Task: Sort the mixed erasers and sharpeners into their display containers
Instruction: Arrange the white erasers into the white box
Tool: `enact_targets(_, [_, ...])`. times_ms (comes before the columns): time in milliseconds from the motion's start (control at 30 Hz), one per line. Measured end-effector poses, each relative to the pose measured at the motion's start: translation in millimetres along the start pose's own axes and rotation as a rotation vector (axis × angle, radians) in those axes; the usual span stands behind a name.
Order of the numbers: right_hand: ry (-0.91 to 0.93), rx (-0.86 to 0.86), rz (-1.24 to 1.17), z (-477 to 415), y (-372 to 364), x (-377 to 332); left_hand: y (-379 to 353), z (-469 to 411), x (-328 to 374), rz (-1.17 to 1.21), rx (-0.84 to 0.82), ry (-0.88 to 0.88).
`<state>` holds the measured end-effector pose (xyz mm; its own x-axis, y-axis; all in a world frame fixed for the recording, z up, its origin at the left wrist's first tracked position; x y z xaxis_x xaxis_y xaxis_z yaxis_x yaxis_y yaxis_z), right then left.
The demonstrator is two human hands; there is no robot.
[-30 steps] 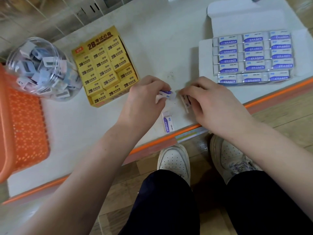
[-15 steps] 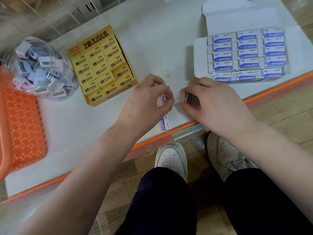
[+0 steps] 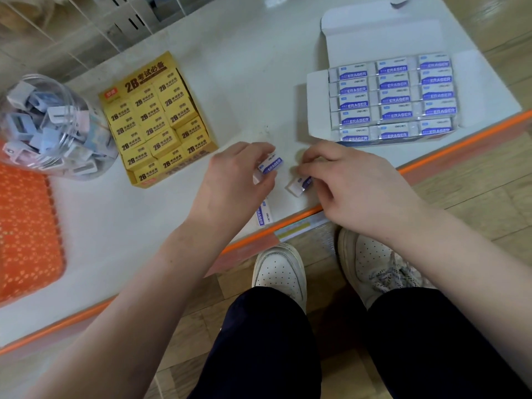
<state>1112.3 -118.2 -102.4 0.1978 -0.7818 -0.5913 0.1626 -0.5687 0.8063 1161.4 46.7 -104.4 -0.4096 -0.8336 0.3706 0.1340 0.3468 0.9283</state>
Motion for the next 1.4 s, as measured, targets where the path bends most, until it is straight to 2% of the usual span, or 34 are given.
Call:
enact_targets(233, [0.014, 0.069, -0.016, 7, 5, 9, 14, -29, 24, 0.072, 0.218, -0.098])
enact_targets(400, [-0.068, 0.271, -0.042, 12, 67, 34, 11, -47, 50, 0.067, 0.144, -0.219])
enact_targets(533, [-0.236, 0.257, 0.028, 18, 98, 62, 1, -49, 69, 0.062, 0.068, -0.323])
enact_targets(633, [-0.273, 0.213, 0.065, 22, 97, 69, -3, -47, 80, 0.022, 0.019, -0.372])
enact_targets(833, [-0.255, 0.172, 0.012, 24, 93, 67, -9, -54, 91, 0.038, 0.0, -0.335])
enact_targets(1167, [-0.126, 0.181, 0.042, 22, 83, 68, -13, -56, 84, 0.05, 0.003, -0.32])
enact_targets(1400, [-0.086, 0.194, 0.04, 17, 79, 62, -12, -46, 74, 0.038, 0.054, -0.318])
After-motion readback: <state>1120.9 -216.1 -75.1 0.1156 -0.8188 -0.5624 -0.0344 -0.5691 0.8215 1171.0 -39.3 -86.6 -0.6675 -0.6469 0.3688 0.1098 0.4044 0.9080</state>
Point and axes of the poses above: each hand's wrist, its own z-axis away from the middle knuckle, its own y-axis out of the back of the hand, x = y × z, the point moved 2 cm from there along -z, towards the middle knuckle, and after that the axes turned 9 degrees about -z, right-handed, at the moved point
